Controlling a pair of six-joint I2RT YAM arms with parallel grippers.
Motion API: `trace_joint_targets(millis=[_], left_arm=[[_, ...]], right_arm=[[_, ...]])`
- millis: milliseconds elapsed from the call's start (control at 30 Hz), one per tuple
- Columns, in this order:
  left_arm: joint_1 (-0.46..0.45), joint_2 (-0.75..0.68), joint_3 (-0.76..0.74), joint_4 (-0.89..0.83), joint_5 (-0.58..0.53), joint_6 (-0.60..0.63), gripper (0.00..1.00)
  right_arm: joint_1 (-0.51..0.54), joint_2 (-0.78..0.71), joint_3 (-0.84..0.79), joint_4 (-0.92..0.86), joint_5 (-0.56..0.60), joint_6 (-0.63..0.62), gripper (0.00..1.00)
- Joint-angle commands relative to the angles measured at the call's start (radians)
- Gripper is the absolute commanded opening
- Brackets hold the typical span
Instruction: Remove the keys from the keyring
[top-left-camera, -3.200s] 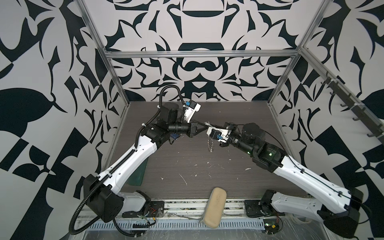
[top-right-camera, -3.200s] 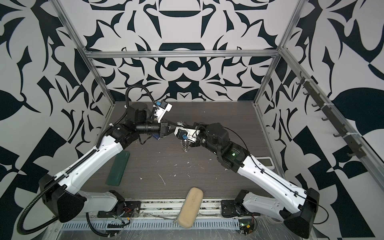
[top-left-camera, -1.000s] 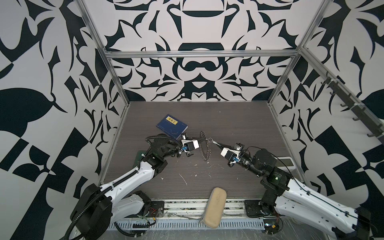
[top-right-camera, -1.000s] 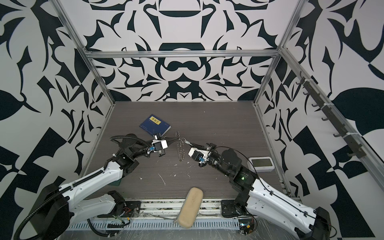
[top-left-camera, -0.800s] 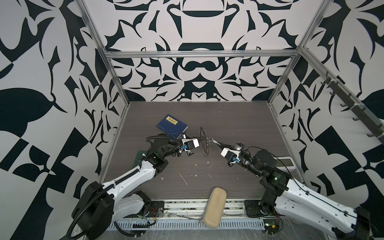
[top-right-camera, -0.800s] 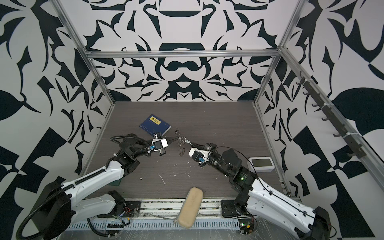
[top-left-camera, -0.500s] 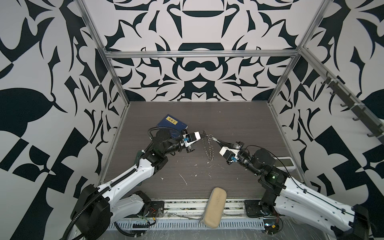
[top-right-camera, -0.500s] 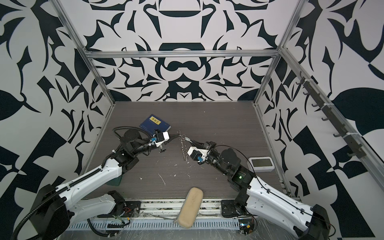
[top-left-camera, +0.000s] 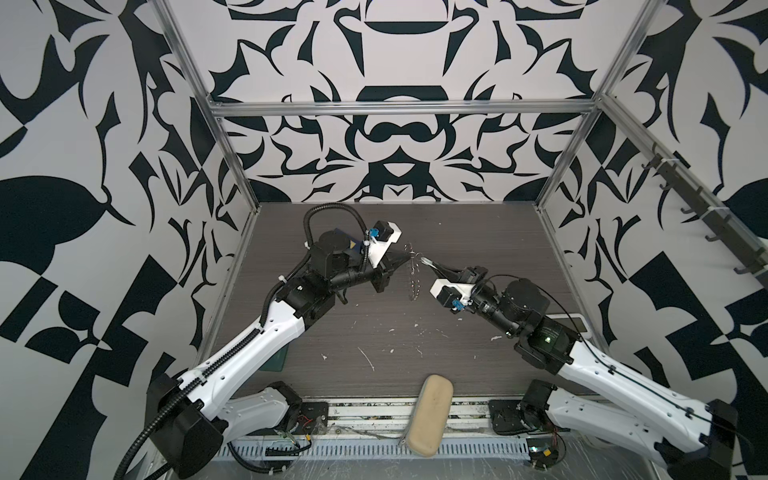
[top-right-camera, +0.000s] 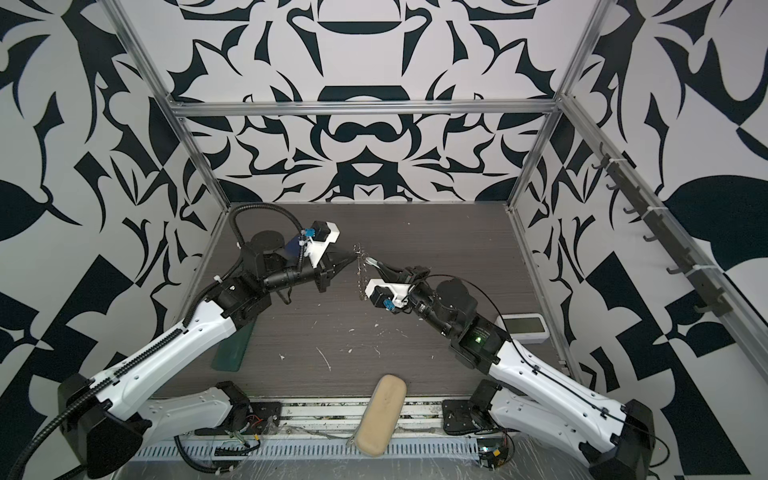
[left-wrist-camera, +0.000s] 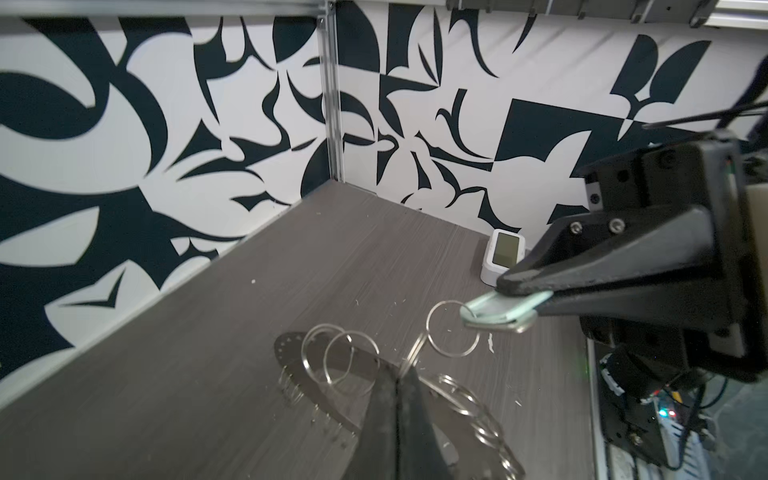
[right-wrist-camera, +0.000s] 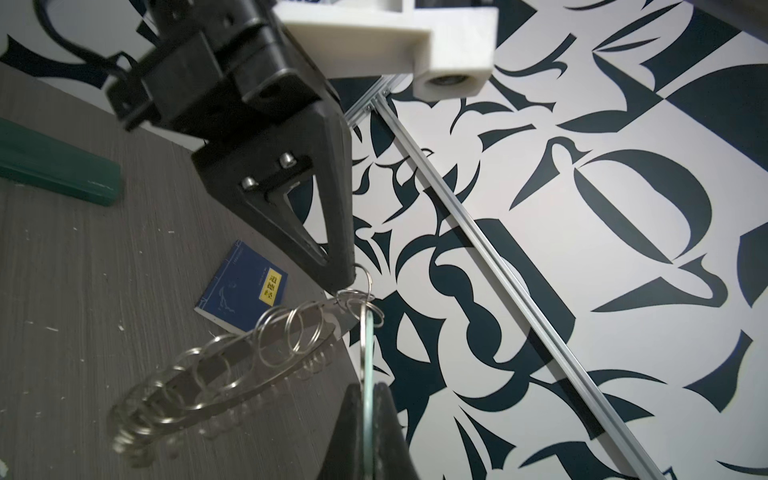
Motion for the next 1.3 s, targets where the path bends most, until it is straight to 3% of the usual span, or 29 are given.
trace_joint_targets(millis=[0, 200, 500, 667, 900, 1267], left_arm=[[0.044, 0.032, 0.073, -0.160, -0.179, -0.166, 0.00], [0.068, 0.092, 0.237, -0.418, -0.132, -0.323, 0.00], [0.166, 0.162, 0.306, -0.648, 0.077, -0.454, 0.00], [0.177, 0.176, 0.320, -0.699, 0.178, -0.480, 0.00], [0.192, 0.202, 0.346, -0.750, 0.233, -0.477, 0.00], [0.192, 0.242, 0.328, -0.729, 0.232, -0.533, 0.00]], right_arm=[[0.006, -0.018, 0.112, 0.029, -0.029, -0.053, 0.00], [0.004, 0.044, 0.203, -0.011, -0.041, -0.106, 0.00], [0.004, 0.113, 0.285, -0.024, -0.061, -0.121, 0.00], [0.004, 0.150, 0.333, -0.054, -0.094, -0.128, 0.00], [0.003, 0.189, 0.401, -0.079, -0.131, -0.136, 0.00], [-0.006, 0.256, 0.459, -0.063, -0.195, -0.124, 0.00]])
